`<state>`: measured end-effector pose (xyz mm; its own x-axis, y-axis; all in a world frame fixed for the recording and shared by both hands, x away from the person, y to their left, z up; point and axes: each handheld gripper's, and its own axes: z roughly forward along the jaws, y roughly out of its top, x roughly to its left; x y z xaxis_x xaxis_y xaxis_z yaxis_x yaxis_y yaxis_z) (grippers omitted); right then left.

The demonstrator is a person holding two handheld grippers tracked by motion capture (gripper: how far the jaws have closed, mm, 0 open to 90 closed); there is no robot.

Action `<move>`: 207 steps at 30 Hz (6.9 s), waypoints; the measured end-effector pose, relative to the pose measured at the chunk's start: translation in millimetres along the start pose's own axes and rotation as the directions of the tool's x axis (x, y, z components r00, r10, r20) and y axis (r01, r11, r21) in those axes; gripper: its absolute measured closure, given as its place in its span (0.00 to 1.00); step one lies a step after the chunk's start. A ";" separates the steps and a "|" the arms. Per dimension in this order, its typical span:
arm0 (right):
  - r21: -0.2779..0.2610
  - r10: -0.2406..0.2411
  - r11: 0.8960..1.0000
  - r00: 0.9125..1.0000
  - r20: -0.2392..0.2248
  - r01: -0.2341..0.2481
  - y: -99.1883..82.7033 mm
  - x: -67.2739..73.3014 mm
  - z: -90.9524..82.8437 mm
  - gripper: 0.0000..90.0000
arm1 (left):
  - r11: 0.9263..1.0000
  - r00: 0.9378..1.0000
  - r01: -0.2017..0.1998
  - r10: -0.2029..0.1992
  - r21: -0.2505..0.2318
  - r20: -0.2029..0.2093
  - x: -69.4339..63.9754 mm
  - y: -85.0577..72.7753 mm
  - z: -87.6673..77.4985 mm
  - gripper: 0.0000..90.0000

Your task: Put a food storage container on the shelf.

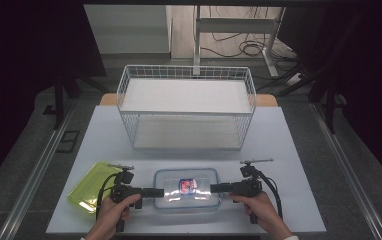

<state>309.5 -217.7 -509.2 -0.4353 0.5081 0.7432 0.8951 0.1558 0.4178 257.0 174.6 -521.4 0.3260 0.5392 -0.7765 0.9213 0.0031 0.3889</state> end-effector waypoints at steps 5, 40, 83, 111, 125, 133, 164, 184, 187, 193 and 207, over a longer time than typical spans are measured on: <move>-0.005 -0.013 1.000 1.000 0.004 0.013 -1.7 2.0 -2.5 0.49 | 1.000 1.000 0.000 0.000 -0.007 0.011 0.3 -0.7 -2.2 0.48; -0.062 -0.038 0.997 0.999 0.025 0.039 -14.9 15.5 -10.8 0.55 | 0.997 0.999 -0.039 0.039 -0.065 -0.002 -10.2 -12.0 -9.0 0.57; -0.152 -0.140 0.978 0.989 0.037 0.144 -3.9 43.7 -30.7 0.58 | 0.985 0.993 -0.116 0.116 -0.128 -0.011 -35.4 -1.1 -27.3 0.59; -0.232 -0.298 0.921 0.949 0.100 0.314 53.8 115.2 -85.4 0.58 | 0.933 0.961 -0.275 0.274 -0.232 -0.037 -106.8 57.4 -69.5 0.59; -0.271 -0.363 0.883 0.923 0.125 0.384 101.8 144.3 -95.5 0.58 | 0.902 0.943 -0.330 0.328 -0.280 -0.054 -124.3 103.5 -96.0 0.58; -0.299 -0.383 0.865 0.915 0.127 0.403 127.0 150.2 -95.3 0.58 | 0.884 0.932 -0.361 0.356 -0.298 -0.071 -128.4 134.3 -108.4 0.58; -0.266 -0.304 0.907 0.944 0.126 0.327 233.1 109.1 -73.2 0.56 | 0.911 0.953 -0.303 0.298 -0.278 -0.062 -87.6 237.7 -93.8 0.58; -0.274 -0.152 0.946 0.983 0.103 0.175 250.4 95.4 -65.6 0.55 | 0.949 0.985 -0.171 0.175 -0.266 -0.011 -70.4 261.2 -86.8 0.57; -0.270 -0.134 0.949 0.984 0.116 0.161 253.0 95.7 -64.1 0.54 | 0.953 0.988 -0.149 0.154 -0.264 -0.004 -68.7 264.1 -86.0 0.57; -0.276 -0.059 0.957 0.992 0.115 0.089 258.7 93.0 -61.5 0.53 | 0.960 0.994 -0.099 0.108 -0.263 0.017 -62.7 271.8 -83.1 0.57; -0.296 0.071 0.955 0.990 0.125 -0.031 264.3 89.0 -58.4 0.52 | 0.954 0.998 -0.054 0.054 -0.294 -0.008 -59.1 276.9 -76.9 0.55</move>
<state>501.7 -180.8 -302.2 -0.3555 0.6196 0.6998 0.8394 -0.1177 0.5306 476.5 208.4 -329.7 0.3739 0.5456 -0.7501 0.7988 0.2216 0.5593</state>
